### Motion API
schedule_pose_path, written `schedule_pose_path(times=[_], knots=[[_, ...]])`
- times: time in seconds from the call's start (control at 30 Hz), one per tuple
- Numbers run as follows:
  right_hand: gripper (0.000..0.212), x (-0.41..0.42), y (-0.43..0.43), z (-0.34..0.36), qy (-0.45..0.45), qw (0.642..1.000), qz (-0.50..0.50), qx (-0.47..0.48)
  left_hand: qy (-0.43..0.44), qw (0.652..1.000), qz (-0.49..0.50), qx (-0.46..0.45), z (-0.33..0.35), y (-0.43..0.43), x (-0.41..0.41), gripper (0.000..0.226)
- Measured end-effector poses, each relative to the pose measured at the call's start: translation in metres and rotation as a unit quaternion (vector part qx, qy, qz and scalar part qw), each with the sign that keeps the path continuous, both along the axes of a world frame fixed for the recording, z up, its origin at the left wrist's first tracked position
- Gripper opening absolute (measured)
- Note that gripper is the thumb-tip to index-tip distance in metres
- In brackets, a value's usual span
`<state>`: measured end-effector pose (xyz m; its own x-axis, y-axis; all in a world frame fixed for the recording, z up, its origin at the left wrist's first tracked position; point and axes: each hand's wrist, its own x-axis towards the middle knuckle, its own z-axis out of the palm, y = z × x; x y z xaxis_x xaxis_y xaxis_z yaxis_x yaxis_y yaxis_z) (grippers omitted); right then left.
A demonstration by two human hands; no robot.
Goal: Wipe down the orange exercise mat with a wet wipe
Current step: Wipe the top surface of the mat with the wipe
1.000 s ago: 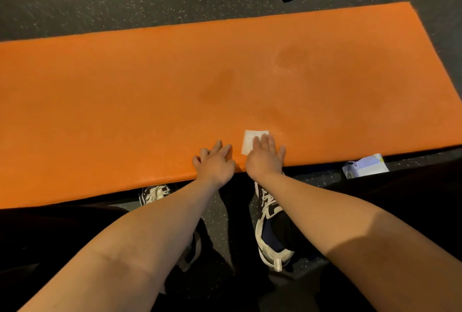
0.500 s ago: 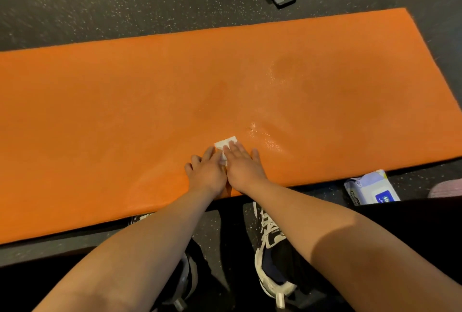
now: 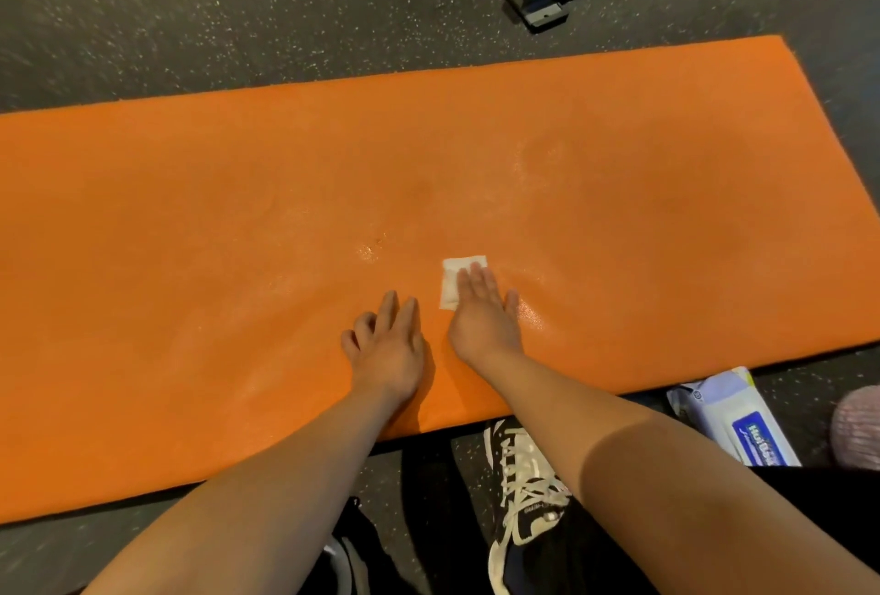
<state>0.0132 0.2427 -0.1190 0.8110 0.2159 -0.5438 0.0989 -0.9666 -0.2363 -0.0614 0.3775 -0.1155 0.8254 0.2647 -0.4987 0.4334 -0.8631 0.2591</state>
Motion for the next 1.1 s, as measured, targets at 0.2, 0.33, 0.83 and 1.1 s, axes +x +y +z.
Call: schedule_pose_path(times=[0.2,0.33,0.83,1.1], knots=[[0.063,-0.021,0.029,-0.001,0.025,0.992,0.102,0.076,-0.041,0.998,0.023,-0.049,-0.006,0.003,-0.006,0.054],[0.069,-0.009,0.010,-0.002,0.001,0.998,0.064,0.023,-0.044,0.997,0.010,-0.058,-0.006,0.007,-0.009,0.057],[0.072,-0.020,0.018,0.010,0.016,1.000,0.004,-0.009,-0.051,0.996,0.014,-0.069,0.002,0.010,-0.013,0.057],[0.069,-0.004,0.039,-0.001,-0.006,0.997,0.075,0.010,-0.035,0.998,0.024,-0.035,0.002,0.034,0.009,0.058]])
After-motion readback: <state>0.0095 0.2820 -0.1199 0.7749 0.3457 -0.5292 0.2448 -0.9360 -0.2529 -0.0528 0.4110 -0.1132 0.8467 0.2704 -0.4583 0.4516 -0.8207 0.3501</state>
